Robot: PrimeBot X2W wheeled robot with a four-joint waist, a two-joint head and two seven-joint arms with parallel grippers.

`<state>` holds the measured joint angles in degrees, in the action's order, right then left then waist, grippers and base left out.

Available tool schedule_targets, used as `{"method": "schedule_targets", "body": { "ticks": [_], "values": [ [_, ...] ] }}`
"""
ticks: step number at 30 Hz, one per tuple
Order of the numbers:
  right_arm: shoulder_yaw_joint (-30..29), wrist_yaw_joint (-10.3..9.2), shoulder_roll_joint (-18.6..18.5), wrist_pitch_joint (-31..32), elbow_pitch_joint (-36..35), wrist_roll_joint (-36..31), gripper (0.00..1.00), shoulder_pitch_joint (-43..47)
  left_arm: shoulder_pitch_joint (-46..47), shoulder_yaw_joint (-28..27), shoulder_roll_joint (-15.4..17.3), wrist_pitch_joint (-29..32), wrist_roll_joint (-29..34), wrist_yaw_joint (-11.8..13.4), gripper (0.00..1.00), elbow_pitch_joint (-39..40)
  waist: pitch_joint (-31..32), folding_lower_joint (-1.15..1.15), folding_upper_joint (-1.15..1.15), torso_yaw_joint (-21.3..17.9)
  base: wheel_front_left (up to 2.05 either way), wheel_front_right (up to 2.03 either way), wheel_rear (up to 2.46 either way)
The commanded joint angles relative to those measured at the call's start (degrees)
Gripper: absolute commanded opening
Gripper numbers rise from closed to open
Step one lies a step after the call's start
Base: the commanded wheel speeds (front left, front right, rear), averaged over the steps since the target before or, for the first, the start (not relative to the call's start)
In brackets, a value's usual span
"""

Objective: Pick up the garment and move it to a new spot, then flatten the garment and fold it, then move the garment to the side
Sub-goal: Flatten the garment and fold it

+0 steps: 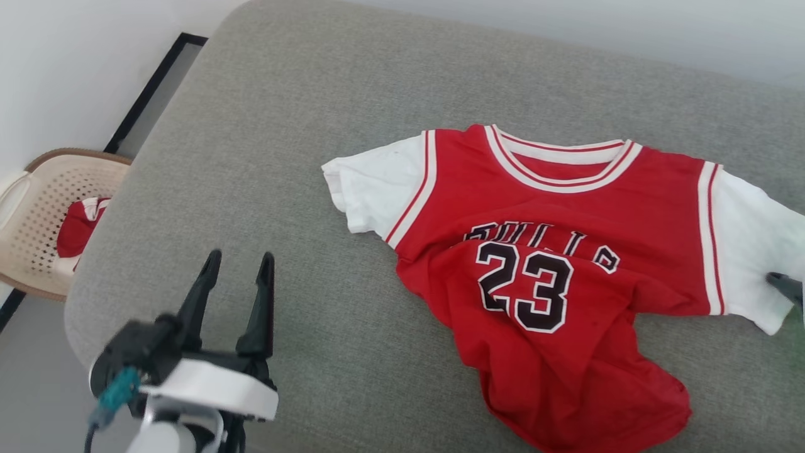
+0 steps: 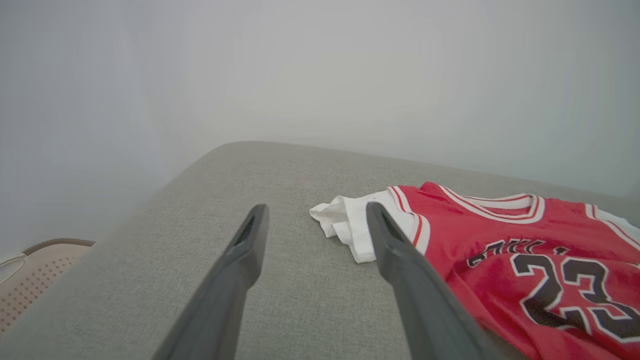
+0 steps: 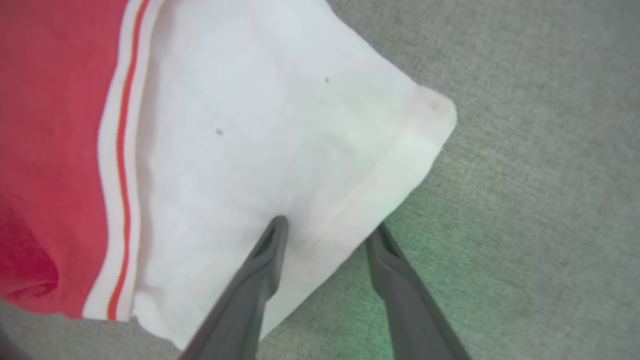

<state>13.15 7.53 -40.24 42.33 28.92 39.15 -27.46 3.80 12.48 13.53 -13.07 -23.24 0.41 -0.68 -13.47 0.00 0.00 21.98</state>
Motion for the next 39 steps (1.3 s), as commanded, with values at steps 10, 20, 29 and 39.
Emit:
{"method": "schedule_targets", "body": {
  "ticks": [10,20,29,39],
  "values": [
    [-14.0,-0.06,9.3,-5.4,-8.6,-7.9,1.0,4.7,12.8,2.2,6.3,15.8,-4.2,-5.7,1.0,-1.6,0.3,0.0,0.0,-5.4,0.0,0.0,0.0],
    [-25.6,-0.05,21.9,-11.8,-28.7,-16.9,1.0,10.5,28.0,4.6,12.1,33.5,-10.5,-7.5,1.0,-8.7,-1.6,0.0,0.0,-12.8,0.0,0.0,0.0],
    [-25.3,-0.05,29.1,-14.0,-37.8,-19.6,1.0,11.5,39.0,6.4,14.1,50.9,-12.9,-5.2,1.0,-23.2,-4.5,0.0,0.0,-18.5,0.0,0.0,0.0],
    [-23.0,-0.05,30.5,-12.7,-40.5,-18.0,1.0,11.2,43.6,6.8,16.0,62.8,-12.3,1.6,1.0,-35.0,-7.0,0.0,0.0,-22.2,0.0,0.0,0.0]
  ]
}}
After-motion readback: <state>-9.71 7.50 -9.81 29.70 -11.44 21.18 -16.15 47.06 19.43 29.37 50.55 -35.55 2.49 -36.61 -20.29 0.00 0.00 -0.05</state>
